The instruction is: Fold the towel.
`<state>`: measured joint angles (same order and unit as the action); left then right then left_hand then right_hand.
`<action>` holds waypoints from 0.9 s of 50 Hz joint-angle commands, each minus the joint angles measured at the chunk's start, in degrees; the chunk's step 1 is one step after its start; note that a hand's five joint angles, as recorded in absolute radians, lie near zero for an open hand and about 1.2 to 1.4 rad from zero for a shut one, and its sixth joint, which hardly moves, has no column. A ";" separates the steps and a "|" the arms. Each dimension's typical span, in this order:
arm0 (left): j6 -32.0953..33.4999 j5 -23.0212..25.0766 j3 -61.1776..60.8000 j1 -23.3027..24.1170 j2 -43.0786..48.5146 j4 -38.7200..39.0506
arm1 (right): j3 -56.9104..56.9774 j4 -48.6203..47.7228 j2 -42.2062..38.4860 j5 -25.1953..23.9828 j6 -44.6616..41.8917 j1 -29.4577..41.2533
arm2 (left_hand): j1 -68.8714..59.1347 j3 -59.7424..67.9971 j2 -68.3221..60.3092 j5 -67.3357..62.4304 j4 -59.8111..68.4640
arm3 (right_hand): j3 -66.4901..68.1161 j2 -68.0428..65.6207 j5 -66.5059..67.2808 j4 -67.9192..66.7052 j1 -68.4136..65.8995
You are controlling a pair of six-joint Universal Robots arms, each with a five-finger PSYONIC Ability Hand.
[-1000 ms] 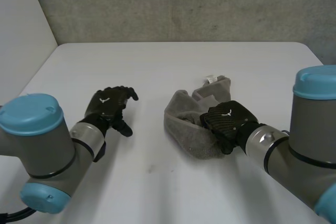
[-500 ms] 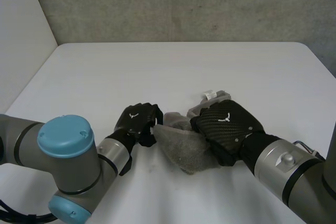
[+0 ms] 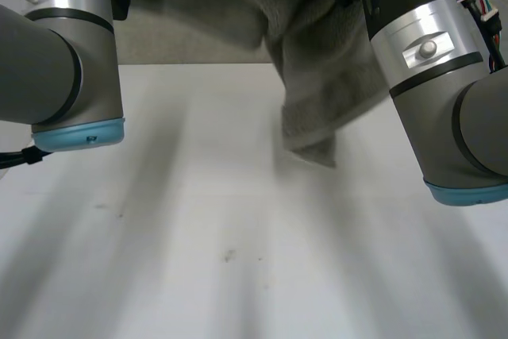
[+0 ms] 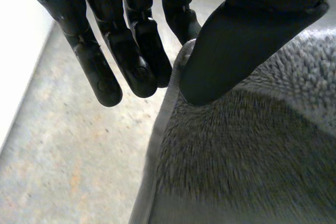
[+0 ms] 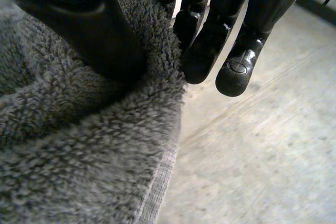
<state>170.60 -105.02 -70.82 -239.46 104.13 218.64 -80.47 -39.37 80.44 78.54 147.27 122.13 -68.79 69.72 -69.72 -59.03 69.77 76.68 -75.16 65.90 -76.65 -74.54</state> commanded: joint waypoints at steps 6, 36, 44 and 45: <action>4.21 8.17 -21.55 1.19 -0.86 -7.62 | 1.20 39.04 -9.14 0.39 -1.90 0.48 | -11.21 10.28 -10.28 -10.97 10.23 | 3.32 -4.84 4.10 -3.35 -5.46; 13.53 11.24 -40.36 -1.71 1.09 -10.17 | -13.12 46.84 -5.47 -2.42 16.81 -10.05 | -11.21 10.28 -10.28 -10.97 10.23 | -46.08 44.56 -45.30 46.05 43.94; 13.53 11.16 -41.24 -5.66 -3.14 -10.26 | -19.71 45.96 -1.26 -9.53 23.85 -18.58 | -11.21 10.28 -10.28 -10.97 10.23 | -36.67 35.16 -35.89 36.65 34.53; 13.44 11.16 -41.24 -6.45 -3.75 -10.26 | -19.72 45.96 -1.25 -9.55 23.85 -18.59 | -11.21 10.28 -10.28 -10.97 10.23 | -36.65 35.14 -35.87 36.63 34.51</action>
<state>184.14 -93.87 -111.73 -242.94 102.87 208.39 -96.92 6.71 76.95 72.98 168.56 107.51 -68.80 69.75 -69.78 -59.04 69.81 36.55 -36.50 27.15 -36.50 -36.70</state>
